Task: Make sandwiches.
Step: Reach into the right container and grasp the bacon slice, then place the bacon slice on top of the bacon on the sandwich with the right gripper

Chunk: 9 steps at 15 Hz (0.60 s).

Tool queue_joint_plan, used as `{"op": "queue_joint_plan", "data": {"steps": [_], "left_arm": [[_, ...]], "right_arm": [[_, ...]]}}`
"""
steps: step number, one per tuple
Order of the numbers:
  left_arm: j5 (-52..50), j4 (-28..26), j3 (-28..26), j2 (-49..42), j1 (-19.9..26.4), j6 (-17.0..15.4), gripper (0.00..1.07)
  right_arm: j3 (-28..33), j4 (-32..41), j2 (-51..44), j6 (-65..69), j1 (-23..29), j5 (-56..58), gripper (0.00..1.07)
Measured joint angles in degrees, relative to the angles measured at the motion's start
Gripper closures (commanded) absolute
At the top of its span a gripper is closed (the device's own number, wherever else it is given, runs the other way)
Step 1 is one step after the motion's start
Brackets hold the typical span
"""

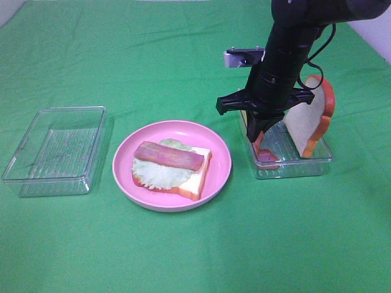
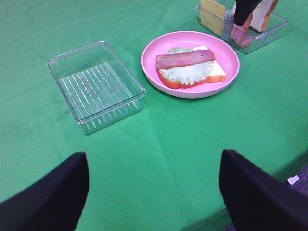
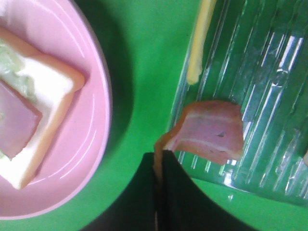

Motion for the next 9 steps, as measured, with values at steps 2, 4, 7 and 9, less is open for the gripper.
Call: {"op": "queue_joint_plan", "data": {"steps": [2,4,7,9], "left_arm": [[0.0,0.0,0.0,0.0,0.0,0.0,0.34],[0.0,0.0,0.0,0.0,0.0,0.0,0.34],[0.0,0.0,0.0,0.0,0.0,0.0,0.34],[0.0,0.0,0.0,0.0,0.0,0.0,0.34]], "right_arm": [[-0.1,-0.1,-0.6,0.0,0.0,0.4,1.07],[-0.1,-0.1,-3.3,0.0,0.0,1.7,1.07],[-0.7,0.1,-8.6,0.0,0.0,8.1,1.07],[-1.0,1.7,-10.5,-0.1,0.0,12.1,1.07]]}}
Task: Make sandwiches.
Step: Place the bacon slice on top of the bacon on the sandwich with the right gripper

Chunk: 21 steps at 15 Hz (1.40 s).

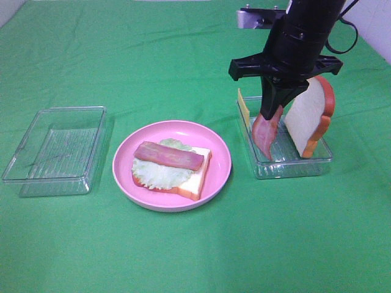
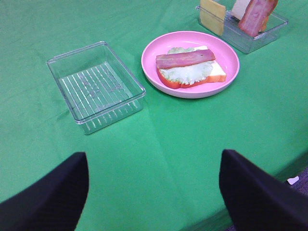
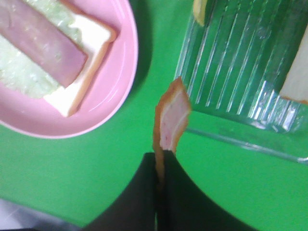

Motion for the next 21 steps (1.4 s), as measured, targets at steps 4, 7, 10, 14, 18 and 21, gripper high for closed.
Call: {"op": "queue_joint_plan", "data": {"steps": [4,7,10,14,18,21], "left_arm": [[0.0,0.0,0.0,0.0,0.0,0.0,0.34],[0.0,0.0,0.0,0.0,0.0,0.0,0.34],[0.0,0.0,0.0,0.0,0.0,0.0,0.34],[0.0,0.0,0.0,0.0,0.0,0.0,0.34],[0.0,0.0,0.0,0.0,0.0,0.0,0.34],[0.0,0.0,0.0,0.0,0.0,0.0,0.34]], "right_arm": [[-0.2,16.8,-1.3,-8.4,0.0,2.2,1.07],[-0.2,27.0,-1.3,-13.3,0.0,-0.3,1.07],[-0.2,38.9,-0.8,-17.7,0.1,-6.3,1.07],[-0.2,44.9,4.2,-21.5,2.6,-8.0,1.07],[-0.2,47.8,9.5,-21.8,6.6,-14.0,1.07],[-0.2,49.3,12.4,-22.9,7.3,-18.2,1.07]]}}
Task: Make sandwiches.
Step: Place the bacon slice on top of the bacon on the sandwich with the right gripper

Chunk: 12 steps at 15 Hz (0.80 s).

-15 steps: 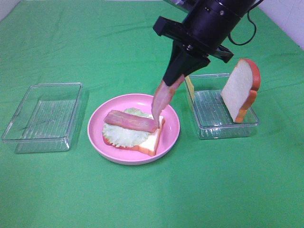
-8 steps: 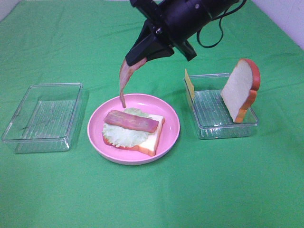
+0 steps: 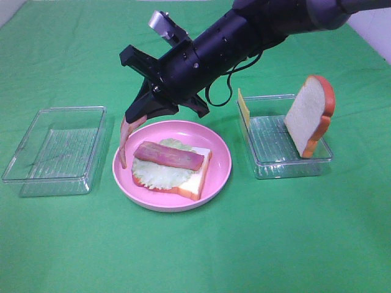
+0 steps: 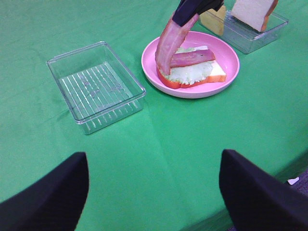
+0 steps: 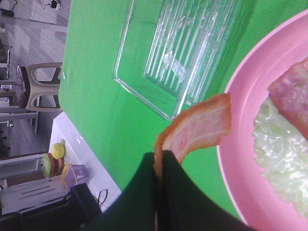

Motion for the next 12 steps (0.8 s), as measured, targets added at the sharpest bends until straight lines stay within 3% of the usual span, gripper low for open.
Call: {"op": "queue_joint_plan", "data": {"steps": [8,9,12], "left_arm": [[0.0,0.0,0.0,0.0,0.0,0.0,0.34],[0.0,0.0,0.0,0.0,0.0,0.0,0.34],[0.0,0.0,0.0,0.0,0.0,0.0,0.34]], "right_arm": [[0.0,-24.9,1.8,14.6,0.0,-4.2,1.07],[0.0,-27.4,1.8,16.0,0.0,-4.6,1.02],[0.0,-31.2,1.8,18.3,0.0,-5.8,0.7]]}}
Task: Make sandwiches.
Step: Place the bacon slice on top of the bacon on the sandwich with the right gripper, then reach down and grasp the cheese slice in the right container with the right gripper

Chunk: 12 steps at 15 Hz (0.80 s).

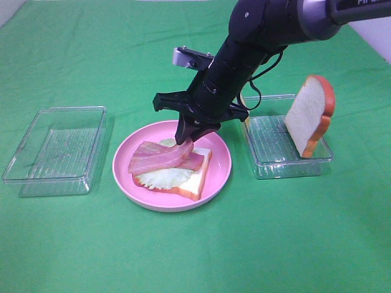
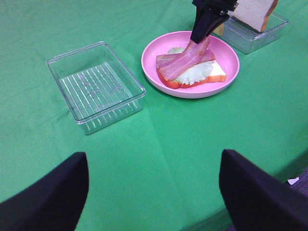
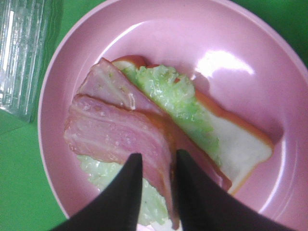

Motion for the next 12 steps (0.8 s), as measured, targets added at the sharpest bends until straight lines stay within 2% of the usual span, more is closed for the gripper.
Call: {"op": "queue_joint_plan", "data": {"steps": [1,2,4,7,10,12], "left_arm": [[0.0,0.0,0.0,0.0,0.0,0.0,0.34],[0.0,0.0,0.0,0.0,0.0,0.0,0.34],[0.0,0.0,0.0,0.0,0.0,0.0,0.34],[0.0,0.0,0.0,0.0,0.0,0.0,0.34],[0.0,0.0,0.0,0.0,0.0,0.0,0.34],[0.0,0.0,0.0,0.0,0.0,0.0,0.34]], "right_arm": [[0.0,-0.9,0.0,0.2,0.0,-0.2,0.45],[0.0,-1.0,-0.1,0.2,0.0,-0.2,0.42],[-0.4,-1.8,-0.3,0.2,0.0,-0.1,0.42],[-6.0,-5.7,-1.0,1.9,0.0,7.5,0.42],[-13.8,-14.5,-1.0,5.7,0.0,17.6,0.42],[-18.7,-22.6,-1.0,9.6,-0.5,22.6,0.48]]}}
